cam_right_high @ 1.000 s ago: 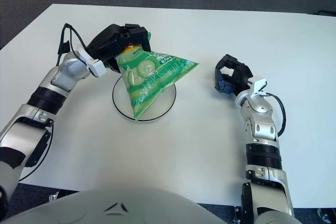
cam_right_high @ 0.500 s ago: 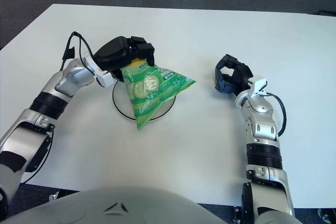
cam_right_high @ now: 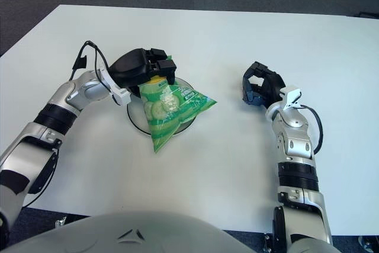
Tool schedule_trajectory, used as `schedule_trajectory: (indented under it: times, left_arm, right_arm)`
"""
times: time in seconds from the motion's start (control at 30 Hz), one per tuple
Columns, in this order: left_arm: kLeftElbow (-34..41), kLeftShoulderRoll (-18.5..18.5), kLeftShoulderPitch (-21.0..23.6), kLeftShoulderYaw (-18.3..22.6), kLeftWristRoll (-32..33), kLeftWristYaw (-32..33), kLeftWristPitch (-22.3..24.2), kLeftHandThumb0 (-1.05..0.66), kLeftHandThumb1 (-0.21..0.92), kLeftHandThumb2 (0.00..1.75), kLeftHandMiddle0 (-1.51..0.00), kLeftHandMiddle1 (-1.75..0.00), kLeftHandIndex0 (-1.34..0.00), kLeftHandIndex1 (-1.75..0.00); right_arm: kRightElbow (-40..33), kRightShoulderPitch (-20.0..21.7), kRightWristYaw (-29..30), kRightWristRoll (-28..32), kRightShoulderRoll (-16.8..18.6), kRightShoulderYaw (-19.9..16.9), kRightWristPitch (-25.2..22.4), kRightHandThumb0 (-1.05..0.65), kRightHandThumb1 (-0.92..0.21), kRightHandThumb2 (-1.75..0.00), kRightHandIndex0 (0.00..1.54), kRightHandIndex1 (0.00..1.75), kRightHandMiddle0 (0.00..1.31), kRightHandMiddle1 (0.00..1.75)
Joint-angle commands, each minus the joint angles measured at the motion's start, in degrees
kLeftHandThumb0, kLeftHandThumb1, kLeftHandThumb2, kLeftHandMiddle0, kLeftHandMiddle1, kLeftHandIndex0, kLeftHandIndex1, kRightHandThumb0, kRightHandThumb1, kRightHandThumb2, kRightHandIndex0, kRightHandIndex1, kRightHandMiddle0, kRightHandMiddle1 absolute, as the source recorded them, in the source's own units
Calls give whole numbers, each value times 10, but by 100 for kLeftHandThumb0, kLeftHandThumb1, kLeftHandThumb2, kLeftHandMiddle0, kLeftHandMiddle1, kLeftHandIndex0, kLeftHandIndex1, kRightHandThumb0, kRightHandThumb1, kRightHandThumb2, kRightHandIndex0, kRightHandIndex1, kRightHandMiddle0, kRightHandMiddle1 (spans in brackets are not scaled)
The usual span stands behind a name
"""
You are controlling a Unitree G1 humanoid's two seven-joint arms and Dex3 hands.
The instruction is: Put the snack into the plate.
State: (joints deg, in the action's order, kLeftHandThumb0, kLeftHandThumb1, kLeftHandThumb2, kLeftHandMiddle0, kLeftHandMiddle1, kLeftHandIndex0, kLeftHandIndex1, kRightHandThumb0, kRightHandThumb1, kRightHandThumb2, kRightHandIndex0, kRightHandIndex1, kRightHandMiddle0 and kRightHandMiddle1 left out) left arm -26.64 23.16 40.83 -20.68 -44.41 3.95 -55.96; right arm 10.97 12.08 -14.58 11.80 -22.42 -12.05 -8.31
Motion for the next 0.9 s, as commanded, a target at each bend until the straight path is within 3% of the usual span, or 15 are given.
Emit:
schedule_trajectory:
  times: [0.0,0.2,0.33,0.37,0.43,0.5,0.57,0.6,0.7,0.87]
  left_arm:
    - [0,18,11,-15,-32,-4,12,0,4,163,-83,-170,-58,-175]
    - [3,30,14,-27,-36,-12,10,0,7,159,-82,-169,-56,-175]
    - [5,47,23,-45,-32,-41,-4,0,28,136,-56,-173,-48,-175]
    - [2,55,30,-56,-27,-61,-16,13,44,116,-47,-174,-31,-162]
    - [-3,65,39,-69,-18,-85,-32,24,60,94,-37,-174,-16,-145]
    - [-7,68,41,-74,-8,-94,-41,-11,42,103,-15,-170,-6,-128]
    - [-14,70,47,-79,4,-105,-53,-25,34,107,-8,-160,-3,-118]
    - [-19,71,51,-81,10,-110,-59,-32,32,107,-5,-137,-2,-110]
    - [-30,74,61,-88,36,-132,-76,-44,33,104,-2,-100,-1,-93]
    - [-38,78,71,-87,57,-149,-100,-53,36,98,0,-71,0,-77]
  right_arm:
    - [33,-26,-6,-11,9,13,-24,-47,-37,-126,127,175,58,175]
    - [32,-25,-7,-11,9,14,-25,-47,-36,-126,127,175,58,175]
    - [34,-24,-8,-11,9,14,-25,-47,-36,-126,127,175,58,175]
    - [34,-24,-8,-11,9,14,-25,-47,-36,-127,127,175,58,175]
    - [35,-24,-9,-12,9,15,-24,-47,-36,-127,128,175,58,175]
    - [36,-24,-9,-12,9,15,-22,-47,-36,-127,128,175,58,175]
    - [37,-23,-10,-12,9,15,-21,-47,-36,-127,128,175,58,175]
    - [38,-23,-10,-12,9,15,-21,-47,-36,-127,128,175,58,175]
    - [40,-23,-11,-12,8,16,-19,-47,-36,-127,127,175,58,175]
    - [40,-22,-9,-13,7,16,-24,-47,-36,-127,126,175,58,175]
